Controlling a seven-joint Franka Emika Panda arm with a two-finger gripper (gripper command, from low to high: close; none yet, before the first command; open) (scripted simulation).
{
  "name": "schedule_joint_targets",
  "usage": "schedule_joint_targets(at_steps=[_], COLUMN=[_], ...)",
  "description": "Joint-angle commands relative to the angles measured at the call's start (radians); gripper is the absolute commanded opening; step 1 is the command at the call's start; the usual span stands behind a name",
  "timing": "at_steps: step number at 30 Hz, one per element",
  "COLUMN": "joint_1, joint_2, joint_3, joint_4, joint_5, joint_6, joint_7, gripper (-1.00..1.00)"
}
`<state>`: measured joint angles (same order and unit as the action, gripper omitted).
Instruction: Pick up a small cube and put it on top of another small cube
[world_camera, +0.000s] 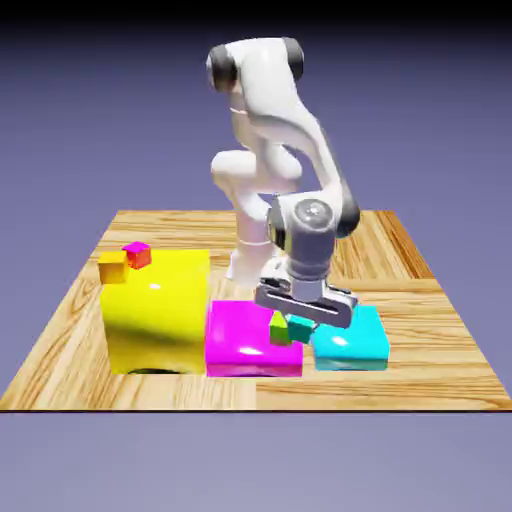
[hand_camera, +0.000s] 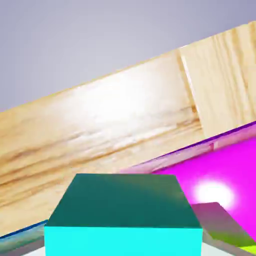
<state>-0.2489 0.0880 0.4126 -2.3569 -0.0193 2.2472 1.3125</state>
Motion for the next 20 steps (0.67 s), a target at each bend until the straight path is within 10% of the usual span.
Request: schedule_joint_targets(at_steps=[1, 13, 14, 20], joint_1=[0.013, 0.080, 0.080, 0.070], joint_2=[-0.036, -0.093, -0.093, -0.228], joint_3=[-0.020, -0.118, -0.118, -0.123], joint_4=[-0.022, -0.207, -0.207, -0.136], joint_5=[0.023, 0.135, 0.135, 0.159], joint_6=[-0.008, 0.157, 0.157, -0.048], joint_7=[-0.026, -0.153, -0.153, -0.173], gripper=[-1.00, -1.00, 1.00, 1.00])
